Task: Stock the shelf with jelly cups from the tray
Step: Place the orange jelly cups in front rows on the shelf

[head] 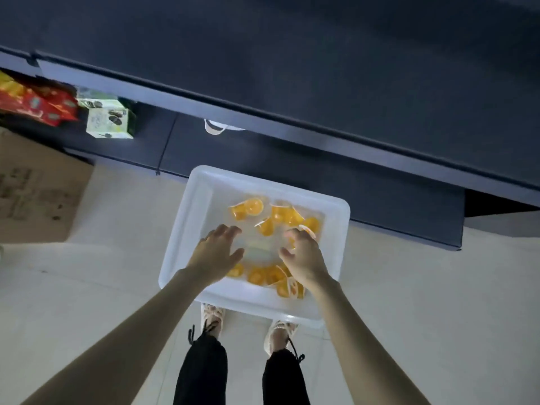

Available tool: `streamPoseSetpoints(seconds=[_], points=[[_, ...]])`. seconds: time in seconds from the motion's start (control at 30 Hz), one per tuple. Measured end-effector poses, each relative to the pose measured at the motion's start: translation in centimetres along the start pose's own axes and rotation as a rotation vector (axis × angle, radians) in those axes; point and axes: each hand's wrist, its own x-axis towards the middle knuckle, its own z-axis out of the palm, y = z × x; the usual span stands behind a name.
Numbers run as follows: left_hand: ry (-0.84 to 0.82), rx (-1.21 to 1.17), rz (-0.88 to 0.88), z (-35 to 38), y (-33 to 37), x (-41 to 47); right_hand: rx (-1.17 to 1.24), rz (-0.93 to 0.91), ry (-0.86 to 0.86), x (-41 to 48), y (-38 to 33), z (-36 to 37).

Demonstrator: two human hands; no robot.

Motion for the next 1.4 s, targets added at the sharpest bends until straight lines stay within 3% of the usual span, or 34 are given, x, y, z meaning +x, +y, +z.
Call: streamPoseSetpoints(seconds=[0.13,0.33,0.5,0.7,0.87,1.1,1.23,1.4], points=[[-0.018,-0.054,0.0,2.8,-4.2,4.8,0.064,0.1,0.022,4.1,1.3,5.2],[0.015,-0.109,0.057,5.8,-8.7,11.7,0.203,0.213,0.189,9.2,2.3,11.1],[0.064,-0.181,0.151,8.0,-10.7,15.7,0.235,0.231,0.28,12.7,3.2,14.2],[0.11,-0.174,0.105,9.9,-11.4,18.3,0.148,0.188,0.434,14.0,4.1,16.5],[0.099,-0.256,0.084,9.7,-10.8,16.9,0.269,0.253,0.355,13.4,3.9,17.1],[0.101,-0.536,-0.167,6.8,-9.5,10.6,0.449,0.361,0.313,8.4,1.2,14.0],[0.109,-0.959,-0.319,3.5,-7.9,4.7,0.62,0.33,0.281,4.0,-2.2,10.8],[0.115,-1.311,-0.261,-2.7,-4.2,-4.0,0.788,0.238,0.26,-2.9,-8.0,4.8]])
